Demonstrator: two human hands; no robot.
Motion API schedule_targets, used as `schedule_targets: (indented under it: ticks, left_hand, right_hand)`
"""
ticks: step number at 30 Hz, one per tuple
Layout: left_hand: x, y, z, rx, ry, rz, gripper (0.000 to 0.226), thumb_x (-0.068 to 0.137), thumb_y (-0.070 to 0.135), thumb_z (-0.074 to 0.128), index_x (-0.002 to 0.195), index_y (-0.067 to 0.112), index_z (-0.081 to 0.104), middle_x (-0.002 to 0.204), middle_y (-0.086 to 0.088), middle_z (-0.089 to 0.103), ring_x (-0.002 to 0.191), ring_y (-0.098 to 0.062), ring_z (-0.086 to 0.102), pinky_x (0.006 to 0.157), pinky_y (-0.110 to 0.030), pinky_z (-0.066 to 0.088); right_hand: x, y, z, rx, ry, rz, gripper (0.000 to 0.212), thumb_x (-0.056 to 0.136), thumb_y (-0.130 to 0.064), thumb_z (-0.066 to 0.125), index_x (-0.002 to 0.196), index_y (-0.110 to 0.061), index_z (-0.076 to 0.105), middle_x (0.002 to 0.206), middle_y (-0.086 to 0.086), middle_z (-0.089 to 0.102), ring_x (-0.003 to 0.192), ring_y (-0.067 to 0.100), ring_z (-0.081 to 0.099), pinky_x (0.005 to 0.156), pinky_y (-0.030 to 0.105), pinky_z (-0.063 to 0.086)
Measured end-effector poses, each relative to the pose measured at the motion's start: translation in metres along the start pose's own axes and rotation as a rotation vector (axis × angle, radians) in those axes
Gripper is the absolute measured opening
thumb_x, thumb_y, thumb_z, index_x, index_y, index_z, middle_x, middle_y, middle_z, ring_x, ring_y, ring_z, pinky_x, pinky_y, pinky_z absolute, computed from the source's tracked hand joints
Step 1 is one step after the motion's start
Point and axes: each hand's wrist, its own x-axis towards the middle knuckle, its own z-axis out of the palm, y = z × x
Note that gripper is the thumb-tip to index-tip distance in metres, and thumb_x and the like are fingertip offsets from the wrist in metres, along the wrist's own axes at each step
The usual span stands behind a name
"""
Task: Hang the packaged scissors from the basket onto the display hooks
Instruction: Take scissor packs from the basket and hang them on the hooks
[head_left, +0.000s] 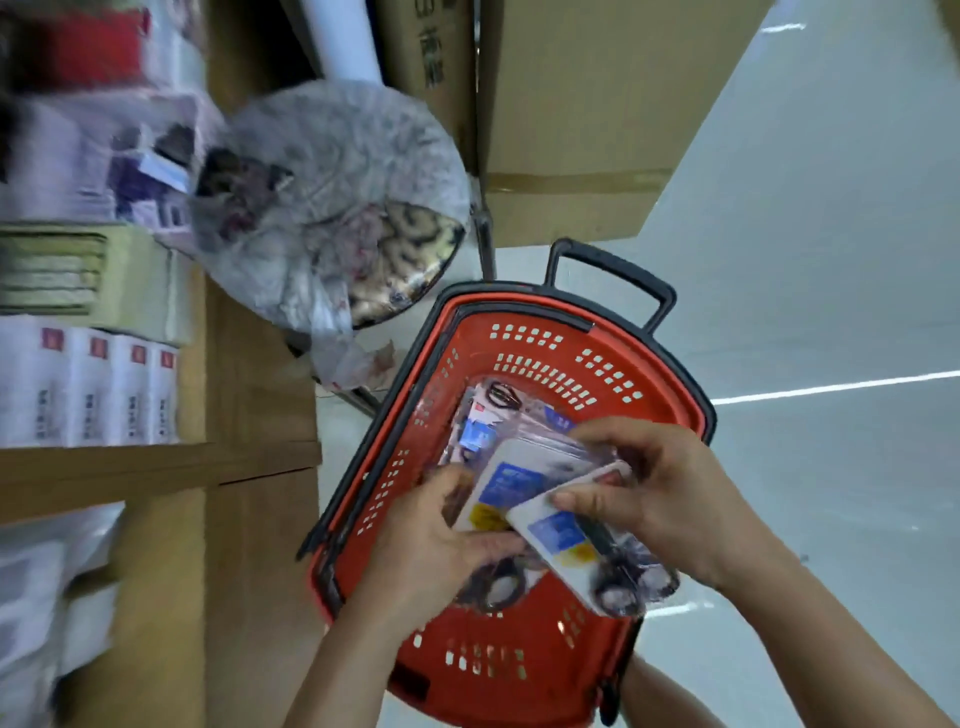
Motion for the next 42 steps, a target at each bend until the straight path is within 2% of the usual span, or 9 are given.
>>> schedule_targets:
  ticks: [5, 7, 11, 14, 17, 26, 34, 39, 42]
  left_hand:
    - [-0.074, 0.059, -0.024, -0.239, 0.068, 0.061, 0.036, 0.075, 0.012, 0.081, 0.103, 0.033, 0.069, 0.097, 0.007, 0.077, 0.091, -0.011, 0.072, 0.081, -0.033, 0.056]
    - [-0.106, 0.078, -0.03, -0.356, 0.166, 0.094, 0.031, 0.083, 0.001, 0.072, 0.105, 0.022, 0.067, 0.097, 0.008, 0.077, 0.089, -0.006, 0.072, 0.074, -0.021, 0.054]
    - [-0.169, 0.117, -0.039, -0.601, 0.49, 0.13, 0.022, 0.079, 0.01, 0.066, 0.1, 0.019, 0.064, 0.088, 0.007, 0.077, 0.081, -0.006, 0.07, 0.065, -0.015, 0.053]
    - [-0.217, 0.152, -0.036, -0.765, 0.602, 0.19, 0.03, 0.078, 0.015, 0.061, 0.107, 0.02, 0.062, 0.098, 0.0, 0.076, 0.088, -0.014, 0.071, 0.071, -0.025, 0.058]
    - [-0.261, 0.191, -0.023, -0.881, 0.596, 0.248, 0.042, 0.078, 0.013, 0.06, 0.119, 0.016, 0.06, 0.108, -0.007, 0.074, 0.094, -0.021, 0.071, 0.079, -0.034, 0.06]
    - [-0.361, 0.255, 0.021, -1.012, 0.678, 0.284, 0.037, 0.084, 0.008, 0.054, 0.12, 0.016, 0.062, 0.112, -0.012, 0.073, 0.1, -0.028, 0.071, 0.08, -0.039, 0.056]
    - [-0.436, 0.261, 0.011, -1.071, 0.89, 0.378, 0.04, 0.084, 0.005, 0.067, 0.122, 0.014, 0.061, 0.12, -0.017, 0.069, 0.115, -0.04, 0.062, 0.105, -0.059, 0.042]
    - [-0.493, 0.257, 0.002, -1.207, 1.061, 0.449, 0.036, 0.082, 0.002, 0.064, 0.118, 0.009, 0.063, 0.118, -0.023, 0.068, 0.112, -0.046, 0.062, 0.1, -0.062, 0.046]
    - [-0.533, 0.24, -0.01, -1.3, 1.138, 0.525, 0.027, 0.092, -0.006, 0.047, 0.115, 0.001, 0.059, 0.104, -0.024, 0.072, 0.085, -0.034, 0.072, 0.069, -0.044, 0.061]
  right_hand:
    - [-0.039, -0.092, -0.036, 0.183, 0.116, -0.101, 0.026, 0.06, -0.029, 0.083, 0.078, -0.016, 0.071, 0.071, 0.005, 0.072, 0.059, 0.025, 0.064, 0.059, 0.034, 0.059]
    - [-0.049, -0.116, -0.061, 0.267, 0.28, -0.147, 0.022, 0.068, -0.027, 0.079, 0.077, -0.013, 0.066, 0.061, -0.006, 0.066, 0.053, 0.01, 0.058, 0.053, 0.022, 0.051]
    - [-0.069, -0.156, -0.106, 0.228, 0.44, -0.285, 0.023, 0.088, -0.016, 0.071, 0.106, -0.022, 0.059, 0.07, -0.002, 0.061, 0.056, 0.011, 0.052, 0.054, 0.024, 0.048]
    - [-0.092, -0.188, -0.123, 0.096, 0.317, -0.423, 0.024, 0.097, -0.008, 0.058, 0.105, -0.03, 0.05, 0.073, 0.008, 0.054, 0.059, 0.017, 0.047, 0.058, 0.036, 0.043]
    - [-0.122, -0.226, -0.123, 0.062, 0.152, -0.554, 0.026, 0.096, 0.005, 0.052, 0.087, -0.018, 0.058, 0.072, -0.016, 0.059, 0.061, 0.001, 0.046, 0.061, 0.019, 0.039]
    - [-0.211, -0.295, -0.106, 0.27, -0.155, -0.625, 0.022, 0.091, -0.008, 0.067, 0.084, -0.028, 0.075, 0.076, -0.013, 0.071, 0.061, 0.004, 0.054, 0.058, 0.021, 0.046]
    - [-0.27, -0.347, -0.069, 0.339, -0.373, -0.723, 0.019, 0.089, -0.007, 0.068, 0.085, -0.023, 0.075, 0.079, -0.006, 0.07, 0.07, 0.002, 0.053, 0.067, 0.015, 0.045]
    - [-0.316, -0.367, -0.026, 0.371, -0.537, -0.781, 0.03, 0.09, -0.011, 0.069, 0.108, -0.034, 0.067, 0.097, -0.003, 0.069, 0.075, 0.007, 0.06, 0.073, 0.018, 0.05]
    - [-0.348, -0.371, 0.002, 0.311, -0.734, -0.708, 0.051, 0.085, -0.016, 0.07, 0.127, -0.037, 0.05, 0.111, 0.004, 0.069, 0.093, 0.009, 0.069, 0.08, 0.026, 0.056]
